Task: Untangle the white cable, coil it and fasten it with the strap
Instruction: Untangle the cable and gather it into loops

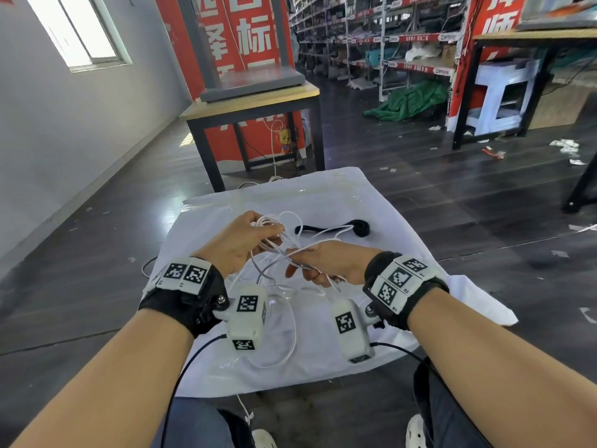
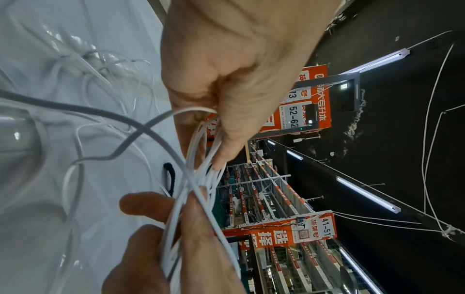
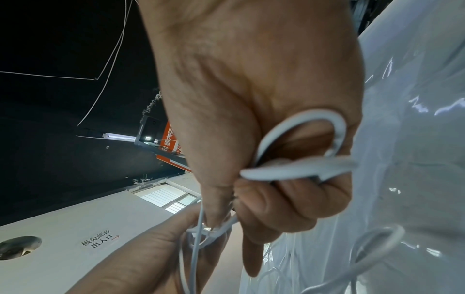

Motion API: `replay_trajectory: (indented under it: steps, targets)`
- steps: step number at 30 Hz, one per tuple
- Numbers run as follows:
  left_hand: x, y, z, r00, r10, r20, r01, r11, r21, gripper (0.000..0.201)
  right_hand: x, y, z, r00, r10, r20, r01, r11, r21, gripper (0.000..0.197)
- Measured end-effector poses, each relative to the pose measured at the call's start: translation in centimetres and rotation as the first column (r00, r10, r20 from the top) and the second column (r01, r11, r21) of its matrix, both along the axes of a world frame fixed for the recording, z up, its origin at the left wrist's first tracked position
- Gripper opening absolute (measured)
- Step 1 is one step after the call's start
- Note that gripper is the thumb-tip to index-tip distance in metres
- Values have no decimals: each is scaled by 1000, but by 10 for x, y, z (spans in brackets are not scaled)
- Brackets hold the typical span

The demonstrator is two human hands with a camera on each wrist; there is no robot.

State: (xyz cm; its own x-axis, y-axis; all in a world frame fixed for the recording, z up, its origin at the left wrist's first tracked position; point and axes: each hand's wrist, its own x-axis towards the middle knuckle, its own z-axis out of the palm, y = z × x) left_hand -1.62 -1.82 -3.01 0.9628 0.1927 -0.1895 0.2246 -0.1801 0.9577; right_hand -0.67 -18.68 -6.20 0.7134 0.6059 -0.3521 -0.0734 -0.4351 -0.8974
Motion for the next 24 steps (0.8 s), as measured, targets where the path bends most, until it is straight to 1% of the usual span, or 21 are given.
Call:
replay_trajectory:
  steps: [5, 8, 9, 10, 12, 14, 16, 18, 19, 20, 23, 24]
  targets:
    - [-1, -1, -1, 1000, 5, -28, -3, 997, 76, 31, 1, 0, -5, 999, -35, 8, 34, 999, 21, 43]
    - [-1, -3, -3, 998, 65, -14, -64, 992, 108, 32, 5, -2, -9, 995, -98, -2, 98, 992, 81, 40]
    - [-1, -4, -3, 997, 82, -1, -82, 993, 81, 30, 6, -2, -9, 994, -111, -11, 111, 989, 100, 40]
    - [-1, -6, -2, 996, 92, 12, -93, 996, 18, 27, 7, -2, -10, 993, -120, -19, 121, 986, 115, 39]
    - [-1, -6, 0, 994, 109, 23, -103, 976, -192, 25, 7, -3, -10, 990, -139, -37, 143, 979, 148, 37]
    - [-2, -3, 3, 994, 107, 13, -91, 903, -420, 22, 8, -5, -12, 988, -149, -45, 154, 971, 182, 34]
    - [-4, 2, 7, 998, 60, -9, -56, 840, -540, 17, 9, -6, -13, 990, -140, -34, 144, 966, 216, 31]
    - [-4, 3, 10, 1000, -21, -22, 4, 802, -598, 10, 10, -6, -13, 991, -131, -27, 134, 957, 259, 29]
    - [-4, 2, 10, 999, -47, -18, 26, 795, -607, 10, 10, -5, -13, 991, -129, -31, 132, 950, 284, 28]
    - [-4, 1, 11, 999, -44, -9, 30, 798, -602, 11, 9, -5, -13, 991, -127, -39, 132, 942, 310, 27]
    - [-1, -6, 10, 995, 78, 58, -37, 853, -520, 11, 7, -3, -11, 993, -104, -46, 114, 928, 355, 21]
    - [0, -7, 10, 991, 114, 73, -61, 858, -509, 12, 7, -2, -11, 995, -91, -42, 100, 931, 352, 20]
